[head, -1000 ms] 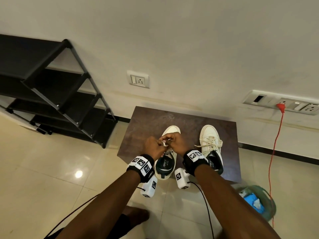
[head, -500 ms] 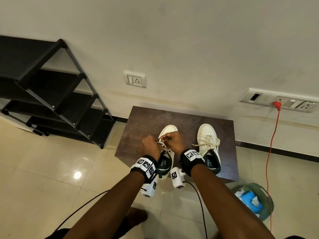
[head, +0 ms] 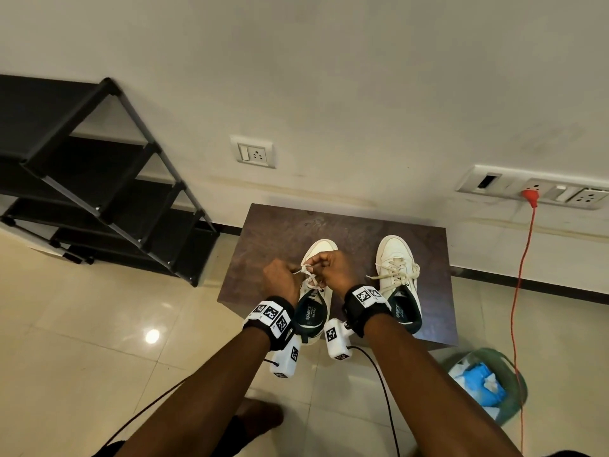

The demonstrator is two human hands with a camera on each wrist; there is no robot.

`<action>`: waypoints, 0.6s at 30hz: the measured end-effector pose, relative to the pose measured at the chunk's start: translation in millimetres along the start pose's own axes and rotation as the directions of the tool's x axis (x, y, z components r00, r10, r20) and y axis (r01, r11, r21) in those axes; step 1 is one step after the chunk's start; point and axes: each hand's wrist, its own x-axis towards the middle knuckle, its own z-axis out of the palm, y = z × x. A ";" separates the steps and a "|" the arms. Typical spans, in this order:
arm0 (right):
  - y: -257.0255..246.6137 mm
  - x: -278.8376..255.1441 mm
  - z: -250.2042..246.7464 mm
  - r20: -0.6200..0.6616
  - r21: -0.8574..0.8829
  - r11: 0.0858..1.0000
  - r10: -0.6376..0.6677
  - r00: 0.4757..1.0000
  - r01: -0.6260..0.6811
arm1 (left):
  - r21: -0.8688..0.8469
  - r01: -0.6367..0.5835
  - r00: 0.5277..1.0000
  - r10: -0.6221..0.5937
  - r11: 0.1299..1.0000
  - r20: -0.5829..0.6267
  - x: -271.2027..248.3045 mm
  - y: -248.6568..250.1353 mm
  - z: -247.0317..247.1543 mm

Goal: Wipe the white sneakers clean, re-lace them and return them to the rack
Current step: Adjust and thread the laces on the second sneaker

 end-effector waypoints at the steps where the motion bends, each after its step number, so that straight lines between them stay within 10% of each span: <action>1: -0.7 0.5 -0.1 -0.001 0.010 1.000 0.020 1.000 -0.020 | 0.000 -0.015 1.000 0.015 1.000 -0.007 -1.5 -0.5 0.9; 8: -10.7 0.1 -8.9 0.014 -0.059 0.990 0.125 0.992 -0.124 | -0.067 -0.157 0.988 0.156 0.985 -0.021 -6.7 -4.0 -0.9; 13: -16.4 -12.6 -3.4 -0.095 -0.264 0.964 -0.050 0.994 0.023 | -0.165 0.081 0.989 -0.060 0.983 0.132 -2.3 7.4 -16.9; 18: -4.9 -50.0 6.6 -0.399 -0.257 0.966 -0.116 0.909 0.010 | -0.301 0.567 0.755 -0.337 0.767 0.563 -2.4 20.5 -28.9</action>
